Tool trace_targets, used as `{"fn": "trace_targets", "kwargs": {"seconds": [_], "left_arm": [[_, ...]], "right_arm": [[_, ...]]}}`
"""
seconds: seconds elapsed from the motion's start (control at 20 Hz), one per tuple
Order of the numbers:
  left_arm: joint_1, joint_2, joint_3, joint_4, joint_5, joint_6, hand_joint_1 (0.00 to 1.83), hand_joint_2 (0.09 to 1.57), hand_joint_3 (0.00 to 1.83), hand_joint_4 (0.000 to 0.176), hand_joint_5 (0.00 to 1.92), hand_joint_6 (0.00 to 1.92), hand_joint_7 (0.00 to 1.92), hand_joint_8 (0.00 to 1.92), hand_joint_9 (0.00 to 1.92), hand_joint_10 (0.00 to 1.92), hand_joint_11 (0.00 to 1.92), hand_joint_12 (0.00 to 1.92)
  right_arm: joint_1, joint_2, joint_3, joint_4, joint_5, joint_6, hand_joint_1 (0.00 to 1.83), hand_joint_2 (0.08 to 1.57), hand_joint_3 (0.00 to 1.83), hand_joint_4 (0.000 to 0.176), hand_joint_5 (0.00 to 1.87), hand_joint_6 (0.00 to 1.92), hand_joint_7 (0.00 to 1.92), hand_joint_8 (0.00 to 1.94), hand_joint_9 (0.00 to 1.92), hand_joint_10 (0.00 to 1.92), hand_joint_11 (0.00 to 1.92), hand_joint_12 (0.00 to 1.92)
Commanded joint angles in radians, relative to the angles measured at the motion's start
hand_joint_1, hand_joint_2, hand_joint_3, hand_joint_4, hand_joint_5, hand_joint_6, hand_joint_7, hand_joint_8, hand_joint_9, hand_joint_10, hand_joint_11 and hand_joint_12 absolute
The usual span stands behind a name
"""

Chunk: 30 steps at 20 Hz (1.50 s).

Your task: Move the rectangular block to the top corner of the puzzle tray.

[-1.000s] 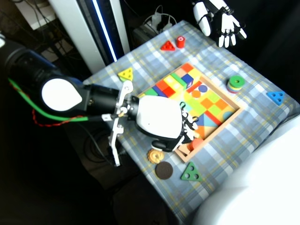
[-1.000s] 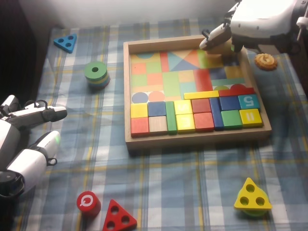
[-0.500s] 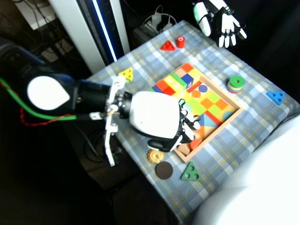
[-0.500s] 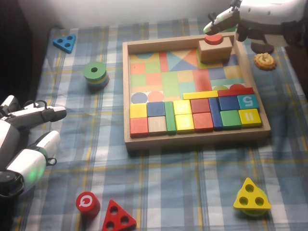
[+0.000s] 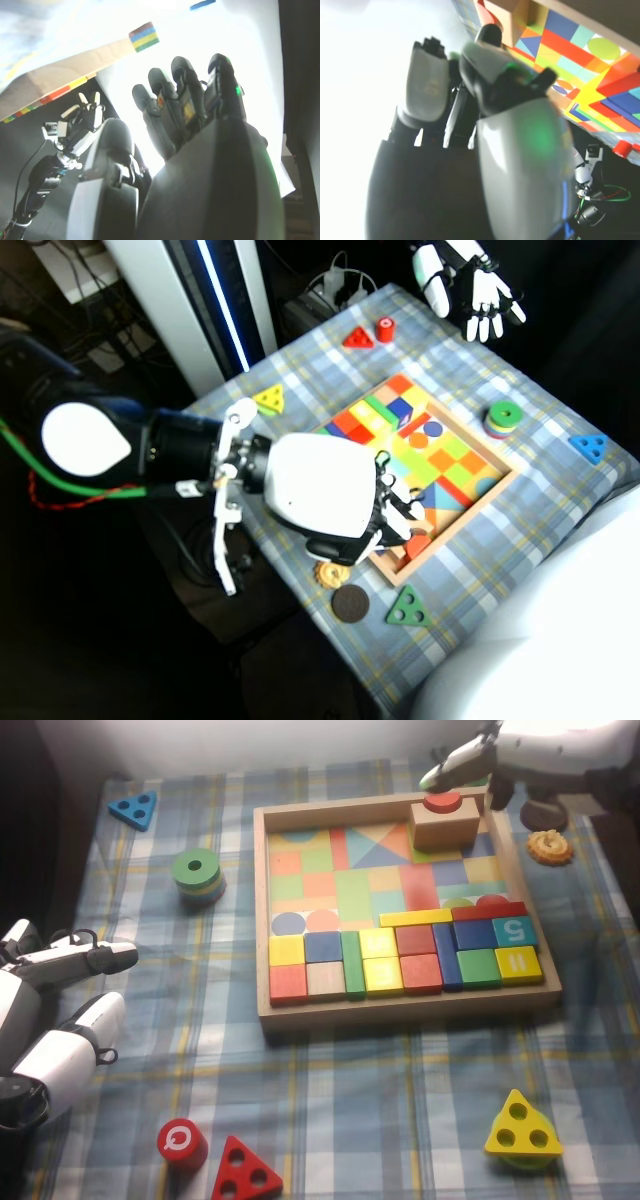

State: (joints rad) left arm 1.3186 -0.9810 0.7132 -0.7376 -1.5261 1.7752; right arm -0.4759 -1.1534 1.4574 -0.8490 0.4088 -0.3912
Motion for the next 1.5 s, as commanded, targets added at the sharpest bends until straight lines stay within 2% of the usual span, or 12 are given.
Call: {"fn": "trace_targets", "kwargs": {"seconds": [0.0, 0.25, 0.35, 0.4, 0.45, 0.5, 0.7, 0.75, 1.0, 1.1, 1.25, 1.45], "left_arm": [[-0.002, 0.005, 0.0, 0.041, -0.114, -0.01, 0.62, 1.42, 0.0, 0.0, 0.74, 0.0, 0.61, 0.0, 0.4, 0.0, 0.0, 0.0], [-0.002, 0.005, 0.001, 0.041, -0.113, -0.011, 0.64, 1.42, 0.0, 0.0, 0.75, 0.0, 0.62, 0.0, 0.4, 0.01, 0.0, 0.0], [-0.002, 0.005, 0.001, 0.041, -0.113, -0.011, 0.62, 1.43, 0.0, 0.0, 0.74, 0.0, 0.61, 0.0, 0.39, 0.0, 0.0, 0.0], [-0.002, 0.005, 0.001, 0.041, -0.112, -0.011, 0.64, 1.43, 0.0, 0.0, 0.74, 0.0, 0.61, 0.0, 0.4, 0.0, 0.0, 0.0], [-0.002, 0.005, 0.001, 0.041, -0.112, -0.011, 0.64, 1.42, 0.0, 0.0, 0.75, 0.0, 0.61, 0.0, 0.4, 0.0, 0.0, 0.0], [-0.002, 0.005, 0.001, 0.041, -0.112, -0.011, 0.63, 1.42, 0.0, 0.0, 0.74, 0.0, 0.61, 0.0, 0.4, 0.0, 0.0, 0.0], [-0.002, 0.006, 0.002, 0.041, -0.113, -0.011, 0.62, 1.42, 0.0, 0.0, 0.75, 0.0, 0.61, 0.0, 0.39, 0.0, 0.0, 0.0], [-0.002, 0.006, 0.002, 0.041, -0.112, -0.011, 0.64, 1.42, 0.0, 0.0, 0.75, 0.0, 0.61, 0.0, 0.39, 0.0, 0.0, 0.0], [-0.001, 0.005, 0.001, 0.041, -0.113, -0.011, 0.63, 1.42, 0.0, 0.0, 0.75, 0.0, 0.62, 0.0, 0.4, 0.01, 0.0, 0.0], [-0.001, 0.005, 0.001, 0.041, -0.112, -0.011, 0.63, 1.42, 0.0, 0.0, 0.76, 0.01, 0.62, 0.0, 0.4, 0.01, 0.0, 0.0], [-0.001, 0.005, 0.001, 0.041, -0.112, -0.011, 0.64, 1.42, 0.0, 0.0, 0.75, 0.0, 0.61, 0.0, 0.39, 0.0, 0.0, 0.0], [-0.001, 0.006, 0.0, 0.042, -0.112, -0.012, 0.6, 1.42, 0.0, 0.0, 0.75, 0.0, 0.62, 0.0, 0.39, 0.0, 0.0, 0.0]], "right_arm": [[0.016, -0.001, -0.004, 0.013, 0.072, -0.006, 1.66, 1.11, 0.11, 0.0, 0.57, 0.0, 1.21, 1.94, 1.42, 1.92, 1.48, 1.92], [0.016, -0.002, 0.002, -0.007, 0.057, -0.007, 1.58, 1.14, 0.09, 0.002, 0.59, 0.0, 1.2, 1.94, 1.39, 1.92, 1.44, 1.92], [0.016, -0.004, 0.005, -0.016, 0.049, -0.007, 1.58, 1.16, 0.08, 0.023, 0.57, 0.0, 1.15, 1.94, 1.37, 1.92, 1.42, 1.92], [0.016, -0.008, 0.005, -0.027, 0.045, -0.008, 1.55, 1.18, 0.07, 0.057, 0.57, 0.0, 1.12, 1.94, 1.34, 1.92, 1.38, 1.92], [0.016, -0.015, 0.006, -0.036, 0.04, -0.013, 1.56, 1.18, 0.06, 0.018, 0.57, 0.0, 1.12, 1.94, 1.34, 1.92, 1.4, 1.92], [0.016, -0.026, 0.006, -0.05, 0.032, -0.023, 1.55, 1.19, 0.05, 0.015, 0.58, 0.0, 1.14, 1.94, 1.36, 1.92, 1.42, 1.92], [0.016, -0.035, -0.001, -0.104, 0.014, -0.026, 1.58, 1.17, 0.03, 0.049, 0.61, 0.01, 1.23, 1.94, 1.43, 1.92, 1.49, 1.92], [0.016, -0.035, -0.004, -0.111, 0.01, -0.026, 1.56, 1.17, 0.02, 0.08, 0.62, 0.01, 1.23, 1.94, 1.41, 1.92, 1.46, 1.92], [0.01, -0.03, -0.004, -0.127, -0.008, -0.026, 1.55, 1.17, 0.01, 0.103, 0.59, 0.0, 1.17, 1.94, 1.37, 1.92, 1.43, 1.92], [0.01, -0.03, 0.002, -0.135, -0.02, -0.027, 1.56, 1.17, 0.01, 0.101, 0.59, 0.0, 1.17, 1.94, 1.37, 1.92, 1.44, 1.92], [0.006, -0.046, 0.025, -0.135, -0.029, -0.027, 1.54, 1.16, 0.0, 0.052, 0.54, 0.0, 1.11, 1.94, 1.3, 1.92, 1.32, 1.92], [0.004, -0.054, 0.043, -0.135, -0.039, -0.027, 1.52, 1.16, 0.0, 0.076, 0.56, 0.0, 0.99, 1.94, 1.19, 1.92, 1.19, 1.92]]}}
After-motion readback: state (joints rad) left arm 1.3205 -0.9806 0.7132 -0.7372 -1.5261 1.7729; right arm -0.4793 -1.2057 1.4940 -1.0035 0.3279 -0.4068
